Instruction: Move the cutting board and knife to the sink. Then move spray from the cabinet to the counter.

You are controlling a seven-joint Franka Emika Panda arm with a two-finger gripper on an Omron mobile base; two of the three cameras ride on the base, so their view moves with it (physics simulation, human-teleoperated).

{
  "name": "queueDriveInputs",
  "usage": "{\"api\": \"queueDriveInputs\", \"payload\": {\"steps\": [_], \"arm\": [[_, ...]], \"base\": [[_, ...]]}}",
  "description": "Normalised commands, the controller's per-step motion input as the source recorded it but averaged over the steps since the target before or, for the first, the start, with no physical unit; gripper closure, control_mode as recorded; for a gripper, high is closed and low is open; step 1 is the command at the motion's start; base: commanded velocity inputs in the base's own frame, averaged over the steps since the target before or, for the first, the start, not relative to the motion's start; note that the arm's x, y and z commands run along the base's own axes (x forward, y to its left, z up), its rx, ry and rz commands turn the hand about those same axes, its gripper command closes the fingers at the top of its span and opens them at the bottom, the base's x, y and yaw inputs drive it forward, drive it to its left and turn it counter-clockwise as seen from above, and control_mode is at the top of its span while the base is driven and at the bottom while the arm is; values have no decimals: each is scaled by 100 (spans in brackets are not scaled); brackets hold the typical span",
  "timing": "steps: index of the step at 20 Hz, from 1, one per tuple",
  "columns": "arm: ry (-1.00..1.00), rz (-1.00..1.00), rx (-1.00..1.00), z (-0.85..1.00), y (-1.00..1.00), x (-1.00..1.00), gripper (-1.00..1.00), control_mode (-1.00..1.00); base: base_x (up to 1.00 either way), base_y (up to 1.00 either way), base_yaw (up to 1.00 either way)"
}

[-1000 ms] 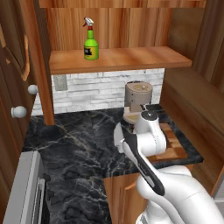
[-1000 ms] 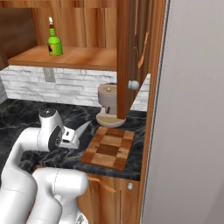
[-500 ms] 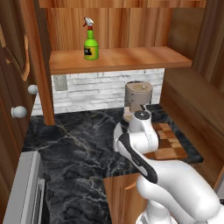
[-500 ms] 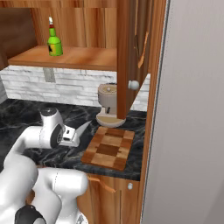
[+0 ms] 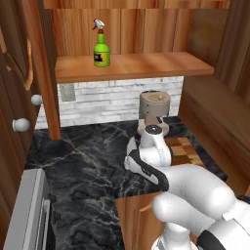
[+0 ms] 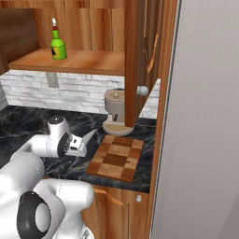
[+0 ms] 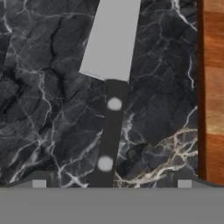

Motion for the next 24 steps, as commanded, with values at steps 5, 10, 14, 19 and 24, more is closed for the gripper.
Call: {"api": "queueDriveInputs", "payload": {"steps": [5, 10, 14, 19, 24], "arm": [[0, 0, 3, -39, 0, 10, -100, -100], [0, 0, 3, -41, 0, 6, -100, -100], [0, 0, 0, -26, 0, 6, -100, -100], [0, 0, 0, -35, 0, 7, -100, -100], [0, 0, 0, -61, 18, 3, 100, -100]], "base": [[0, 0, 0], [0, 0, 0], [0, 0, 0], [0, 0, 0], [0, 0, 0]]}}
